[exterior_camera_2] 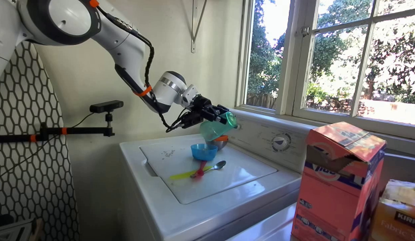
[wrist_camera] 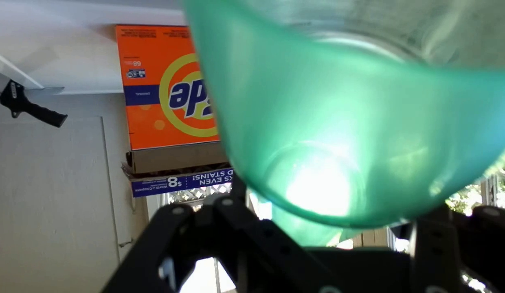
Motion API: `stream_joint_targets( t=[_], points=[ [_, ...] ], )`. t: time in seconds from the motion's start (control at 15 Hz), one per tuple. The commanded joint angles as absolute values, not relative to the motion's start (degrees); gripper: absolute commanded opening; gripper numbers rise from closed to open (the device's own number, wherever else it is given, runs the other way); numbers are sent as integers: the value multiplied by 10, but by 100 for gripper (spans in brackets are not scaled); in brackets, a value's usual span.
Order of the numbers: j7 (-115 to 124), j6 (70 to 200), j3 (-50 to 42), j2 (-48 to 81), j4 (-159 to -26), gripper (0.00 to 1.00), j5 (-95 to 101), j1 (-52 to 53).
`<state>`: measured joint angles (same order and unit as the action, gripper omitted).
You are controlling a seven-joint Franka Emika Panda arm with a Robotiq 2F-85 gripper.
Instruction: Move the blue bowl to the right then pour the contents in the green cup into the bowl.
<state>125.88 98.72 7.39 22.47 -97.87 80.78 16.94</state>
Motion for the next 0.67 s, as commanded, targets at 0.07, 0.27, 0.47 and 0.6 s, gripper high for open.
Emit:
stream_joint_targets(
  t=[0.07,0.27,0.47,0.6],
  points=[
    [1208,1009,93,200,-970,50,698,128],
    [1154,1049,90,172,-969,50,613,103],
    [1085,1093,83,144,-966,50,523,80],
    [1036,1113,79,125,-965,50,456,69]
  ],
)
